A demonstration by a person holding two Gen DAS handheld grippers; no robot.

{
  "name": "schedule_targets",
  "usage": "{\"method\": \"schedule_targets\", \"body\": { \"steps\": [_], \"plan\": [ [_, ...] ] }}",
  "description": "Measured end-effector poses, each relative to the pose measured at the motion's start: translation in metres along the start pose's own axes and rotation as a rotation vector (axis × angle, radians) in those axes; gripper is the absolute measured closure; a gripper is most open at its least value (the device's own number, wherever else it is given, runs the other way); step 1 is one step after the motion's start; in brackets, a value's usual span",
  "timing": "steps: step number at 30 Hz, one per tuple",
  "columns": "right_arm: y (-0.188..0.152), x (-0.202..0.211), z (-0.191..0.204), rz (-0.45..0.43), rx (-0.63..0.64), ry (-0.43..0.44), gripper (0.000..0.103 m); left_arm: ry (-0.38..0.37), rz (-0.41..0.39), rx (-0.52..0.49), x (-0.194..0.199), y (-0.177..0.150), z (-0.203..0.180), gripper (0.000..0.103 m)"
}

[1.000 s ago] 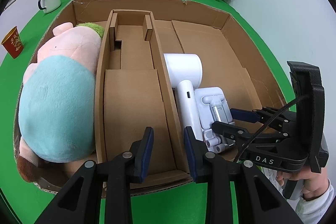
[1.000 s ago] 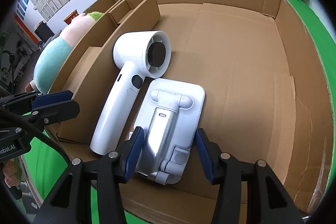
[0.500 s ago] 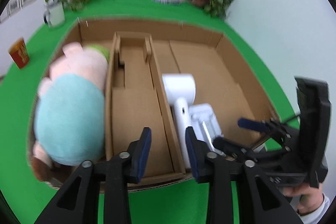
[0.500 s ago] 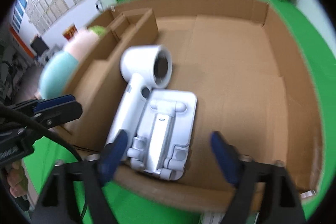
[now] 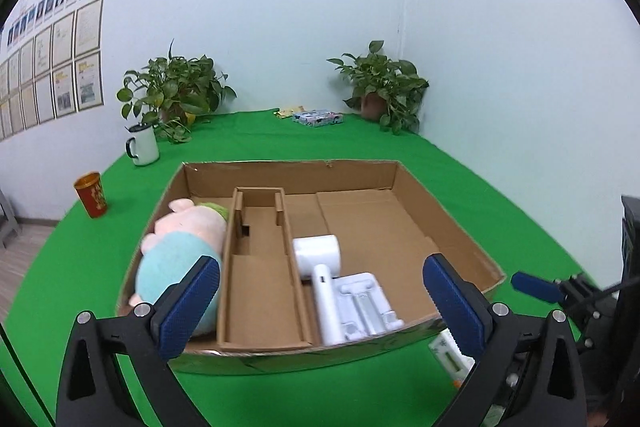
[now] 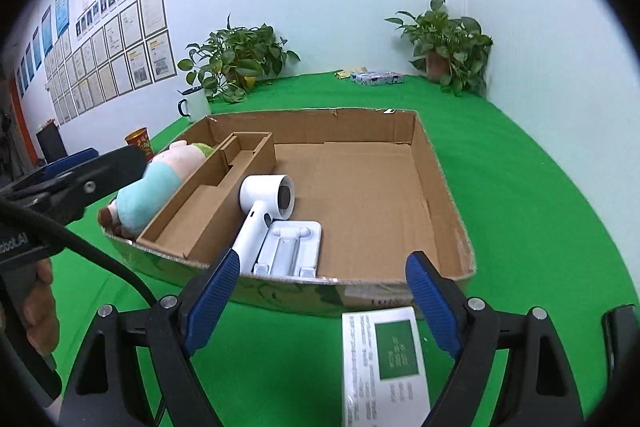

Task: Organize objects
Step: 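Withdraw the right tool and move it to the white-and-green medicine box, then grasp the medicine box with the right gripper and lift it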

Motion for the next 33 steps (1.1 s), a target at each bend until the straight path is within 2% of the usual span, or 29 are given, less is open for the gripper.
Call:
{"method": "schedule_targets", "body": {
  "steps": [6, 9, 12, 16, 19, 21, 25, 28, 30, 33],
  "plan": [
    [-0.003, 0.009, -0.004, -0.013, -0.002, -0.002, 0.018, -0.019, -0.032, 0.021, 0.011, -0.003, -0.013, 0.001],
    [-0.011, 0.017, -0.009, -0.012, 0.001, -0.005, 0.018, -0.032, -0.023, 0.029, 0.012, -0.009, -0.017, 0.001],
    [-0.028, 0.026, -0.02, 0.011, -0.001, 0.005, 0.018, -0.059, 0.026, 0.032, 0.01, -0.022, -0.019, 0.001],
    [-0.068, 0.038, -0.034, 0.075, 0.059, -0.009, 0.018, -0.163, 0.135, 0.07, 0.002, -0.058, -0.021, 0.001],
    [-0.096, 0.034, -0.04, 0.151, 0.029, 0.033, 0.018, -0.215, 0.212, 0.106, -0.012, -0.085, -0.028, 0.001],
    [-0.108, 0.03, -0.04, 0.178, 0.02, 0.02, 0.018, -0.236, 0.251, 0.128, -0.02, -0.097, -0.03, 0.001],
    [-0.121, 0.017, -0.038, 0.224, 0.015, 0.01, 0.021, -0.282, 0.286, 0.159, -0.027, -0.111, -0.035, 0.001],
    [-0.124, 0.014, -0.032, 0.235, 0.024, 0.002, 0.041, -0.312, 0.307, 0.178, -0.028, -0.114, -0.032, 0.001],
    [-0.125, 0.018, -0.026, 0.242, 0.009, 0.016, 0.041, -0.356, 0.322, 0.199, -0.023, -0.115, -0.032, 0.001],
    [-0.123, 0.03, -0.013, 0.257, -0.041, 0.095, 0.038, -0.421, 0.382, 0.255, -0.029, -0.126, -0.03, 0.001]
  ]
}}
Point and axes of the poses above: each gripper's, at about its wrist camera, not at the fingertips, and x roughly against the way its jaws point, z to its left, y to its top, the point moved 5 cm from there along -x, roughly the way its jaws point, and after that the axes turned 5 degrees about -y, right-handed, at the moved point
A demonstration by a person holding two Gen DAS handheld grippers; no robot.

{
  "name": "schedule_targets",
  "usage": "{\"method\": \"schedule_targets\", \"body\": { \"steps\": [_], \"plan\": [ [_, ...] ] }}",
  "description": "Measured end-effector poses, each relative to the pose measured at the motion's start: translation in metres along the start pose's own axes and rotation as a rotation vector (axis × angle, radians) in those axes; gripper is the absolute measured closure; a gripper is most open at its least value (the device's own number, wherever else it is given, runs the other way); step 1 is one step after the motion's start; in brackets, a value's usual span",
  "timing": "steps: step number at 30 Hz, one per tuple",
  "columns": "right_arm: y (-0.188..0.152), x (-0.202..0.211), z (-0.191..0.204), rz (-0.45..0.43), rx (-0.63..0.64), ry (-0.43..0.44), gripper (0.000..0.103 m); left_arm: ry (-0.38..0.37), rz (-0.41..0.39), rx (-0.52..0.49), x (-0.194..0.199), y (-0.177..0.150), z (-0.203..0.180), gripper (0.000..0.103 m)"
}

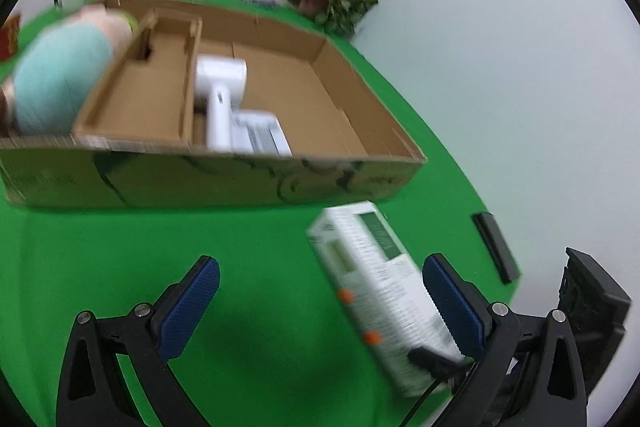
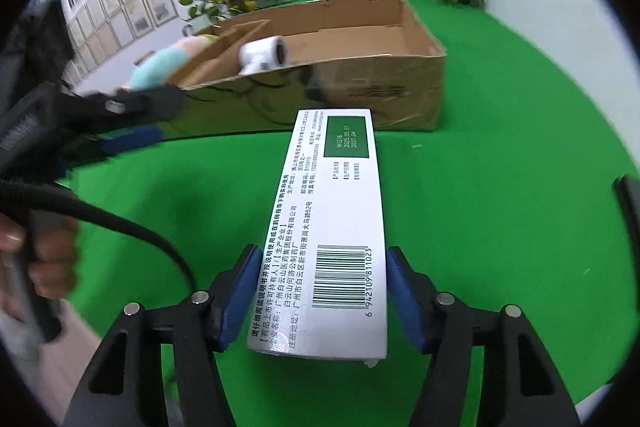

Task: Organize objects
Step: 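Grasp the medicine box with the right gripper and lift it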

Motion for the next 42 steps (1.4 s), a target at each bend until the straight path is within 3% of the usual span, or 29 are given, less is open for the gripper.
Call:
{"method": "schedule_targets", "body": {
  "steps": [2, 3, 10, 14, 16, 21, 23, 25, 27, 29, 31, 42],
  "plan": [
    [-0.001, 0.004, 0.012, -0.01, 0.022, 0.025, 0.014, -0.032, 0.044, 0.045, -0.009, -0.007, 0.005, 0.001],
    [-0.001, 0.006, 0.018, -0.021, 0.043, 0.021, 0.014, -0.052, 0.061, 0.062, -0.014, -0.009, 0.007, 0.001],
    [-0.01, -0.008, 0.034, 0.034, 0.126, -0.003, 0.014, -0.163, 0.128, 0.142, -0.043, -0.018, 0.009, 0.002],
    [-0.009, -0.011, 0.039, 0.031, 0.171, -0.064, 0.014, -0.195, 0.139, 0.171, -0.051, -0.021, 0.01, 0.008],
    [-0.009, -0.012, 0.041, 0.039, 0.158, -0.048, 0.014, -0.213, 0.15, 0.174, -0.053, -0.023, 0.009, 0.012],
    [-0.011, -0.016, 0.04, 0.054, 0.147, -0.06, 0.017, -0.206, 0.163, 0.17, -0.058, -0.026, 0.009, 0.022],
    [-0.009, -0.014, 0.037, 0.055, 0.129, -0.052, 0.036, -0.201, 0.17, 0.172, -0.059, -0.026, 0.009, 0.027],
    [-0.009, -0.013, 0.036, 0.06, 0.113, -0.04, 0.037, -0.2, 0.177, 0.176, -0.061, -0.027, 0.009, 0.03],
    [-0.009, -0.012, 0.031, 0.076, 0.048, 0.025, 0.037, -0.187, 0.181, 0.169, -0.062, -0.028, 0.009, 0.036],
    [-0.008, -0.01, 0.025, 0.085, -0.011, 0.08, 0.037, -0.18, 0.19, 0.171, -0.063, -0.03, 0.011, 0.049],
    [-0.007, -0.009, 0.019, 0.1, -0.077, 0.15, 0.037, -0.166, 0.191, 0.17, -0.063, -0.031, 0.013, 0.054],
    [-0.003, -0.007, 0.032, 0.076, 0.018, 0.143, 0.035, -0.151, 0.146, 0.145, -0.046, -0.018, 0.019, 0.062]
  ]
}}
Point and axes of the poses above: each gripper's, at about its wrist camera, not at the fingertips, and x roughly against the way its jaws point, z to its left, y to its top, the point moved 5 cm from there along -x, roughly the way its jaws point, and after that the axes turned 5 degrees about -y, right-handed, at the moved point
